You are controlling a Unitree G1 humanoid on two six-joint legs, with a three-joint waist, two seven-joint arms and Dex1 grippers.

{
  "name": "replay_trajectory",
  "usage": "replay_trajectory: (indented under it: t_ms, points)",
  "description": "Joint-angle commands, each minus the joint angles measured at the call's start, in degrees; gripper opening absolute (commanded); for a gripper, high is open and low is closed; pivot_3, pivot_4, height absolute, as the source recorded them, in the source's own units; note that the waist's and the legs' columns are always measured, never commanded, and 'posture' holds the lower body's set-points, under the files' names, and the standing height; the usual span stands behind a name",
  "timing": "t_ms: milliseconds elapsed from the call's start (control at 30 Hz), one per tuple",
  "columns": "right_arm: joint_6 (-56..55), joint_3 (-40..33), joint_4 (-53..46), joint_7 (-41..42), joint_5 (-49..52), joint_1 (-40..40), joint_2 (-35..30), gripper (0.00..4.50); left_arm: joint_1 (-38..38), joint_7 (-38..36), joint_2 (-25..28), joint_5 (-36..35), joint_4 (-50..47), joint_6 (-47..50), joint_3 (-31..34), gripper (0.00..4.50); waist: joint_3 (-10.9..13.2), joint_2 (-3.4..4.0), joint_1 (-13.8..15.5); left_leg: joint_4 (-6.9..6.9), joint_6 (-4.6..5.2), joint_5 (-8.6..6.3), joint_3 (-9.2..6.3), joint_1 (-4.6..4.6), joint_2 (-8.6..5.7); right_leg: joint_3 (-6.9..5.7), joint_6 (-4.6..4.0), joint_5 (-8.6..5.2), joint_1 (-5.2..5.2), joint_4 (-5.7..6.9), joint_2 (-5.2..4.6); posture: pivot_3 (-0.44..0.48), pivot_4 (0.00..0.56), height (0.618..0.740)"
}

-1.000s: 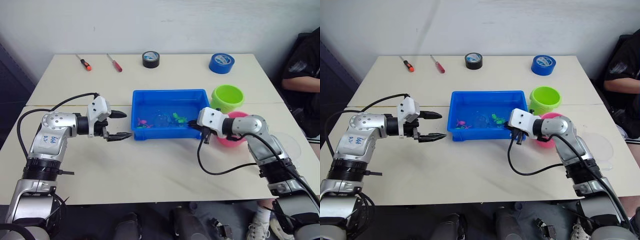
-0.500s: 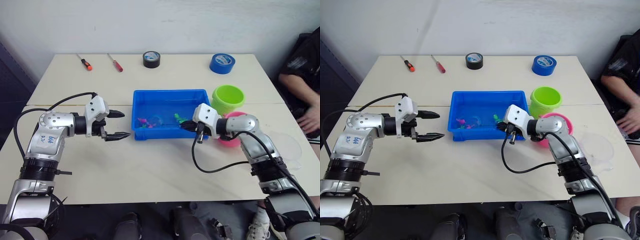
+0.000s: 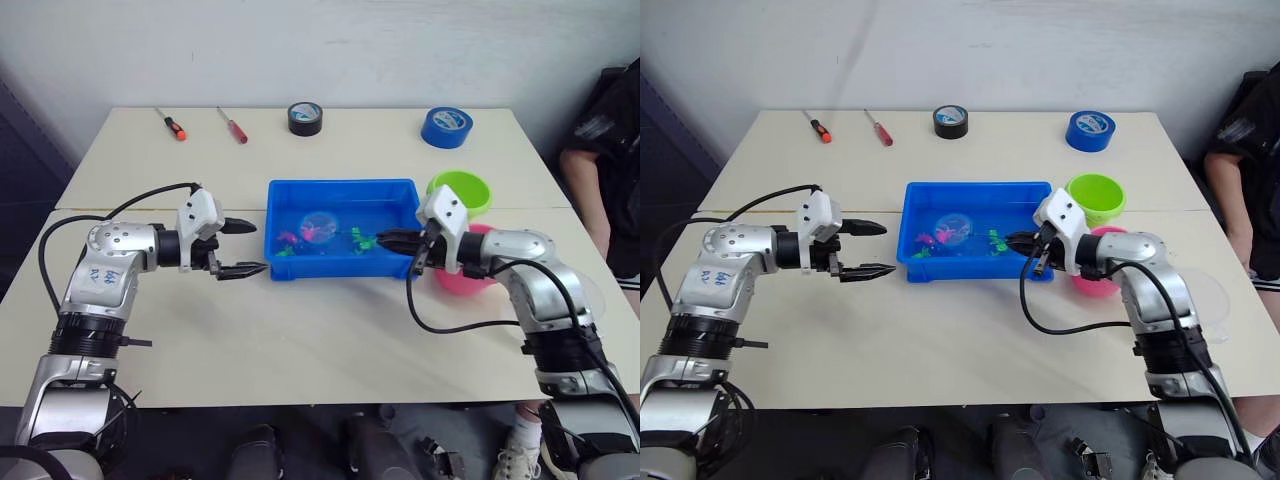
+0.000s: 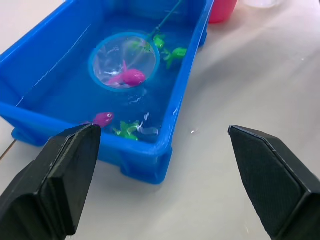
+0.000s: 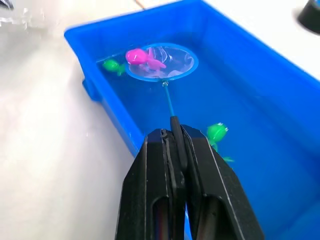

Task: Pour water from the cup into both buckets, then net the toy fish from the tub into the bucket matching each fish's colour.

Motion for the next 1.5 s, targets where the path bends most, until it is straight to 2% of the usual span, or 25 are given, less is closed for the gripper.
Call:
replay_trajectory:
  t_ms: [33, 300, 567, 733, 800, 900, 1133, 1333, 1500]
  points:
    - [2.2, -4.2, -7.1, -1.8, 2.6, 2.4, -2.5, 0.00, -2.5, 0.2, -1.9, -2.3, 0.0, 1.8, 1.0, 4.48, 0.0, 0.00, 0.1, 0.00, 0.00, 0.00, -0.01, -0.01, -0.01, 0.00, 0.00, 0.00, 0.00, 0.01, 0.00, 0.000, 0.150, 0.740]
    - [9.8, -14.8, -22.2, -8.0, 7.1, 12.1, -7.1, 0.00, -10.8, 0.0, -9.3, -6.7, 3.5, 7.0, 1.3, 4.48, 0.0, -0.01, 0.9, 0.02, 0.00, 0.00, -0.12, -0.11, -0.02, -0.05, 0.00, 0.00, 0.00, -0.03, 0.03, 0.000, 0.150, 0.740]
    - [19.4, -34.6, -37.2, -13.7, 12.3, 26.0, -10.4, 0.00, -16.1, -3.3, -15.5, -7.3, 6.3, 6.4, -0.8, 4.48, 0.0, -0.01, 2.0, -0.03, -0.01, 0.00, -0.14, -0.14, -0.05, -0.03, 0.00, 0.00, 0.03, -0.14, 0.09, 0.000, 0.150, 0.740]
    - [20.7, -48.1, -44.1, -14.5, 10.2, 38.2, -10.5, 0.00, -17.9, -6.4, -18.6, -6.8, 7.4, 4.4, -3.0, 4.48, 0.0, -0.01, 2.7, -0.09, -0.04, 0.02, -0.13, -0.13, -0.03, 0.03, 0.01, 0.00, 0.06, -0.26, 0.20, 0.000, 0.150, 0.740]
    - [19.7, -50.7, -45.3, -14.4, 9.4, 41.6, -10.6, 0.00, -18.4, -7.2, -19.1, -6.4, 8.5, 3.4, -3.3, 4.48, 0.0, 0.00, 2.8, -0.11, -0.04, 0.02, -0.09, -0.12, -0.06, 0.09, 0.01, 0.00, 0.06, -0.31, 0.21, 0.000, 0.150, 0.740]
    - [13.6, -52.8, -46.2, -13.5, 4.5, 48.4, -11.1, 0.00, -19.4, -8.1, -20.0, -5.5, 11.4, 1.4, -3.8, 4.48, 0.0, 0.00, 2.8, -0.10, -0.04, 0.02, -0.05, -0.10, -0.06, 0.14, 0.02, 0.00, 0.07, -0.37, 0.27, 0.000, 0.150, 0.740]
    - [-12.1, -50.7, -42.9, -11.7, -14.4, 61.9, -14.9, 0.00, -21.3, -9.1, -21.4, -4.1, 16.4, -2.4, -4.2, 4.48, 0.0, 0.00, 2.8, -0.14, -0.02, 0.01, 0.02, -0.11, -0.13, 0.27, 0.09, 0.04, 0.08, -0.48, 0.37, 0.000, 0.150, 0.740]
    - [-33.4, -50.7, -35.1, -13.7, -32.0, 65.7, -21.4, 0.00, -21.7, -9.5, -21.5, -3.6, 17.6, -3.7, -3.8, 4.48, 0.0, -0.02, 2.8, -0.14, 0.00, 0.00, 0.14, -0.08, -0.16, 0.39, 0.14, 0.06, 0.07, -0.53, 0.44, 0.000, 0.150, 0.740]
    - [-43.5, -51.0, -28.5, -15.0, -36.8, 65.0, -23.6, 0.00, -21.3, -9.2, -21.3, -3.4, 17.5, -4.2, -3.7, 4.48, 0.0, -0.03, 3.0, -0.15, 0.00, 0.00, 0.14, -0.08, -0.14, 0.38, 0.14, 0.07, 0.09, -0.57, 0.43, 0.000, 0.150, 0.740]
